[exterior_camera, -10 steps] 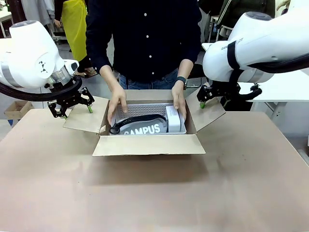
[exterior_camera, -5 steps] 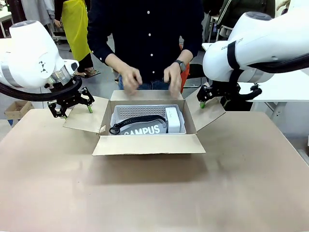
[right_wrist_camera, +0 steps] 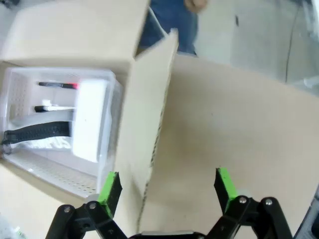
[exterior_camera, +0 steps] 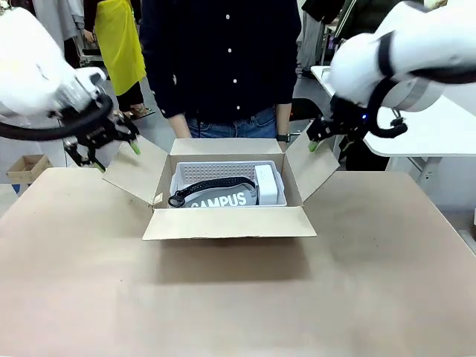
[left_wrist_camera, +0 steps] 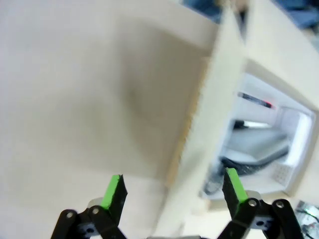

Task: Pack the gift set into the box.
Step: Lift both hands away from the flaps of the Package Box, then press and hold the closed box until the human finishes sealing it.

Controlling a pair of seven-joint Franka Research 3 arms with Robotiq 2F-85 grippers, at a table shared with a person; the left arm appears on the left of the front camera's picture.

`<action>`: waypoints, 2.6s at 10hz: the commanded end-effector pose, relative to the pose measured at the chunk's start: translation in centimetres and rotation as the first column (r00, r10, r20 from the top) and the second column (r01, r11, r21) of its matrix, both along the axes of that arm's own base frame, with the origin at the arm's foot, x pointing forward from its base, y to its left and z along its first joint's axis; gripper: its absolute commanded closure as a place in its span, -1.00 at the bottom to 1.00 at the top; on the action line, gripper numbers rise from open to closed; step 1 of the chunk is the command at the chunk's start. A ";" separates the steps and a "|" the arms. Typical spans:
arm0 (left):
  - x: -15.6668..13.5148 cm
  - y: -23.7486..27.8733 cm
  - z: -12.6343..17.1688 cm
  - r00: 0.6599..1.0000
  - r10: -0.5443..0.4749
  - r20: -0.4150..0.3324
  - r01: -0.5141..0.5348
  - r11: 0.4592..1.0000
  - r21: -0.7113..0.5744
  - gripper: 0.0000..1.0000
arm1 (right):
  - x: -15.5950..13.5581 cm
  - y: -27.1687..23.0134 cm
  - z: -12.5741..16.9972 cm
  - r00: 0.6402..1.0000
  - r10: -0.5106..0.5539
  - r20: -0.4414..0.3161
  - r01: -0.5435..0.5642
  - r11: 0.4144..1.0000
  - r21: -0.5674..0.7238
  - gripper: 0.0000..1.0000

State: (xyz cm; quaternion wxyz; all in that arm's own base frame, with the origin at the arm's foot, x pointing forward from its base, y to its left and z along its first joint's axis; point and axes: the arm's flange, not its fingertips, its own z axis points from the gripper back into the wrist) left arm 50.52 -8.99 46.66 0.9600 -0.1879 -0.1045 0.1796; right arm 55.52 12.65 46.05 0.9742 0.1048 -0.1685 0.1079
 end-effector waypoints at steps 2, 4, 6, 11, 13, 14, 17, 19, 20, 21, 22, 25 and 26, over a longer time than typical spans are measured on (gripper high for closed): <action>-5.5 8.4 3.3 0.981 -0.183 0.060 0.192 0.933 -0.305 -1.00 | -9.8 -9.0 8.3 0.969 0.246 0.011 -0.229 0.887 0.402 -1.00; -7.5 14.5 1.2 0.958 -0.256 0.125 0.282 0.784 -0.553 -1.00 | -14.6 -16.3 7.9 0.975 0.190 0.117 -0.218 0.698 0.682 -1.00; -6.3 19.6 -3.2 0.945 -0.256 0.202 0.318 0.586 -0.746 -1.00 | -18.2 -23.1 4.3 0.981 0.038 0.190 -0.181 0.526 0.831 -1.00; -9.0 23.2 -8.0 0.961 -0.095 0.260 0.275 0.429 -0.860 -1.00 | -19.9 -23.7 -3.9 0.997 -0.078 -0.026 0.069 0.625 0.778 -1.00; -9.0 23.2 -8.0 0.961 -0.095 0.260 0.275 0.429 -0.860 -1.00 | -22.7 -26.6 -4.4 0.998 -0.027 0.061 -0.043 0.437 0.898 -1.00; -9.0 23.2 -8.0 0.961 -0.095 0.260 0.275 0.429 -0.860 -1.00 | -22.7 -26.6 -4.4 0.998 -0.027 0.061 -0.043 0.437 0.898 -1.00; -9.0 23.2 -8.0 0.961 -0.095 0.260 0.275 0.429 -0.860 -1.00 | -22.7 -26.6 -4.4 0.998 -0.027 0.061 -0.043 0.437 0.898 -1.00; -9.0 23.2 -8.0 0.961 -0.095 0.260 0.275 0.429 -0.860 -1.00 | -22.7 -26.6 -4.4 0.998 -0.027 0.061 -0.043 0.437 0.898 -1.00; -9.0 23.2 -8.0 0.961 -0.095 0.260 0.275 0.429 -0.860 -1.00 | -22.7 -26.6 -4.4 0.998 -0.027 0.061 -0.043 0.437 0.898 -1.00; -9.0 23.2 -8.0 0.961 -0.095 0.260 0.275 0.429 -0.860 -1.00 | -22.7 -26.6 -4.4 0.998 -0.027 0.061 -0.043 0.437 0.898 -1.00; -9.0 23.2 -8.0 0.961 -0.095 0.260 0.275 0.429 -0.860 -1.00 | -22.7 -26.6 -4.4 0.998 -0.027 0.061 -0.043 0.437 0.898 -1.00; -9.0 23.2 -8.0 0.961 -0.095 0.260 0.275 0.429 -0.860 -1.00 | -22.7 -26.6 -4.4 0.998 -0.027 0.061 -0.043 0.437 0.898 -1.00; -9.0 23.2 -8.0 0.961 -0.095 0.260 0.275 0.429 -0.860 -1.00 | -22.7 -26.6 -4.4 0.998 -0.027 0.061 -0.043 0.437 0.898 -1.00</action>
